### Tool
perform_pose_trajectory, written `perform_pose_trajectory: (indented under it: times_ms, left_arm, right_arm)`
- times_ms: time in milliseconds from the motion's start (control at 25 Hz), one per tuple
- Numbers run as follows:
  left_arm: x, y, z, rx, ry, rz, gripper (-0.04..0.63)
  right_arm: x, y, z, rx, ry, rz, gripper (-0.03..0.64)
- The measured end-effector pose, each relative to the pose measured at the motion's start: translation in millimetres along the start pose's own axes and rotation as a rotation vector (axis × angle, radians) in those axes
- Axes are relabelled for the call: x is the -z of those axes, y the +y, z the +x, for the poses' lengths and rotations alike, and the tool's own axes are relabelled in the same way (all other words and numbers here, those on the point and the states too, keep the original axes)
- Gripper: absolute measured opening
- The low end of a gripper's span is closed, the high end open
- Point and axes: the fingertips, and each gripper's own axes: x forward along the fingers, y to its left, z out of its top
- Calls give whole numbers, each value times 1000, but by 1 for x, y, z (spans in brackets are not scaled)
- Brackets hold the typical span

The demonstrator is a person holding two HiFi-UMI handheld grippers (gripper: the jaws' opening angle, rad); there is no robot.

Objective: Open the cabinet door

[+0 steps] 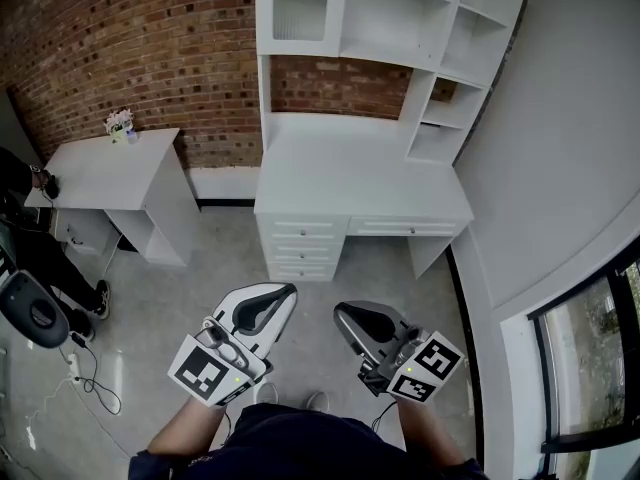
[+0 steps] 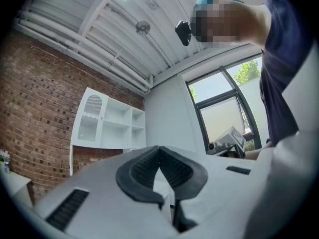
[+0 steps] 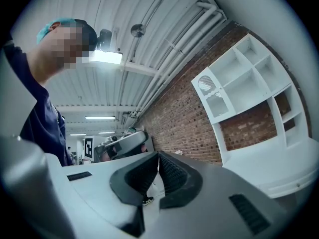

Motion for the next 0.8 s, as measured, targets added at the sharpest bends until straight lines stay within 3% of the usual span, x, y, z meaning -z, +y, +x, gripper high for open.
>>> perform_pose_trajectory:
  times_ms: [480, 800]
  left_arm:
    - [-1, -34, 14, -31, -10, 11, 8]
    - [0, -28, 23, -50, -10, 5, 8]
  right_arm:
    - [-5, -13, -44, 4, 8, 2, 26]
    - [-7, -25, -41, -6, 10, 20, 26]
